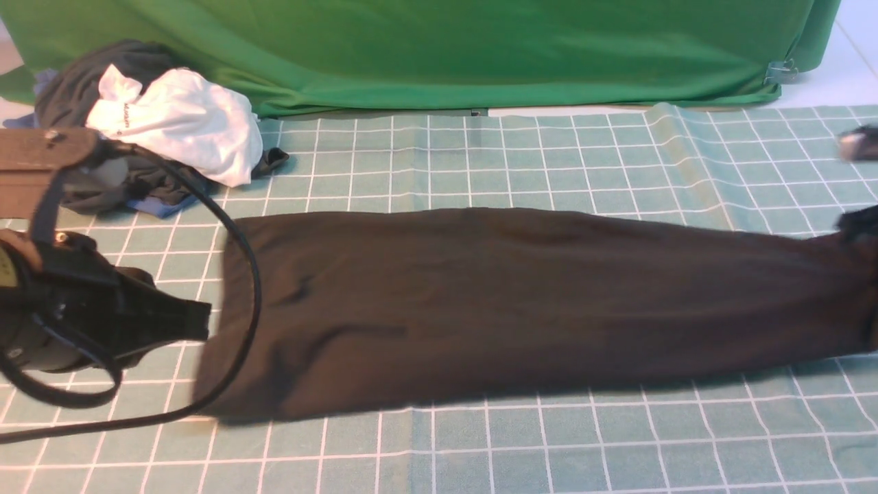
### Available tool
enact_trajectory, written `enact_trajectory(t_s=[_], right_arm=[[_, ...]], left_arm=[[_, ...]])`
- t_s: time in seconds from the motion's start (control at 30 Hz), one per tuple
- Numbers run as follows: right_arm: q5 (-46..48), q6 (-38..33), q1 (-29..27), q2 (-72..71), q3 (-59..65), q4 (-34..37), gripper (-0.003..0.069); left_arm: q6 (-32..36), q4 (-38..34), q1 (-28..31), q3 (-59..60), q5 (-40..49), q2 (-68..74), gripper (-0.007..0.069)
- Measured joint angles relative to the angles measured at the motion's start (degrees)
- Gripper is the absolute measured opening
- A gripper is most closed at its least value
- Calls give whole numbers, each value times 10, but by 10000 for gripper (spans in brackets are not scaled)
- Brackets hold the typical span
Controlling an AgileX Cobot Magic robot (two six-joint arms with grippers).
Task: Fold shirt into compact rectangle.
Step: 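Fold the right end of the dark garment over onto its left end with the right gripper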
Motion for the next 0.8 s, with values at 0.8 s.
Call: enact_trajectory(t_s=[0.8], right_arm=[[13, 67, 202, -157, -91, 195, 40]], left_arm=[[5, 9, 0, 0, -30, -17, 12]])
